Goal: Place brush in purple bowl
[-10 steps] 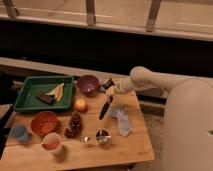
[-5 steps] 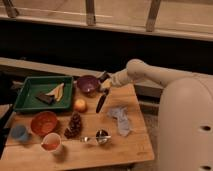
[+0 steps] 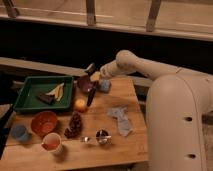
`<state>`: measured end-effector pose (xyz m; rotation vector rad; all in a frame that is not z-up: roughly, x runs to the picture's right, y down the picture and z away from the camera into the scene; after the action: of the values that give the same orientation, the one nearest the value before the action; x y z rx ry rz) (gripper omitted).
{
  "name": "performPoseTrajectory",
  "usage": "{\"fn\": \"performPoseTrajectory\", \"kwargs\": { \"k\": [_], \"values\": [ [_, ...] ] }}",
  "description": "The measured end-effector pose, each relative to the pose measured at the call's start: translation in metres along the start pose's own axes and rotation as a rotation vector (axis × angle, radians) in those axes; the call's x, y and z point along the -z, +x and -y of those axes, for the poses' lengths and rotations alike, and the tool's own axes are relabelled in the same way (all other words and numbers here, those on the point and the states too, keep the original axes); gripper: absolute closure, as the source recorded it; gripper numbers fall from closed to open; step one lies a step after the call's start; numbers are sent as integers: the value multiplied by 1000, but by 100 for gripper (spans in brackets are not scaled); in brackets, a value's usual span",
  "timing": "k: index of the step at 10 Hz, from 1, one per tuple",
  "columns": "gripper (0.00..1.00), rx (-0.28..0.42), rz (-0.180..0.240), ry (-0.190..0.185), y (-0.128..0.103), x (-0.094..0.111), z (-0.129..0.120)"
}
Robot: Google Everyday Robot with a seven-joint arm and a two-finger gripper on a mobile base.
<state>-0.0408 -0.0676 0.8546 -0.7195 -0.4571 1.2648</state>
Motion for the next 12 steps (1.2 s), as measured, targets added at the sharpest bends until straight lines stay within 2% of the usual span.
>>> {"fn": "performPoseTrajectory", "kwargs": {
  "k": [4,7,10,12],
  "values": [
    [82,-3,1,3,2,0,1],
    [82,-29,3,-5,14,-7,10],
    [82,12,-28,-37,-4,-40,-3],
    [82,43,-35,-45,-21,-53,-5]
  ]
}}
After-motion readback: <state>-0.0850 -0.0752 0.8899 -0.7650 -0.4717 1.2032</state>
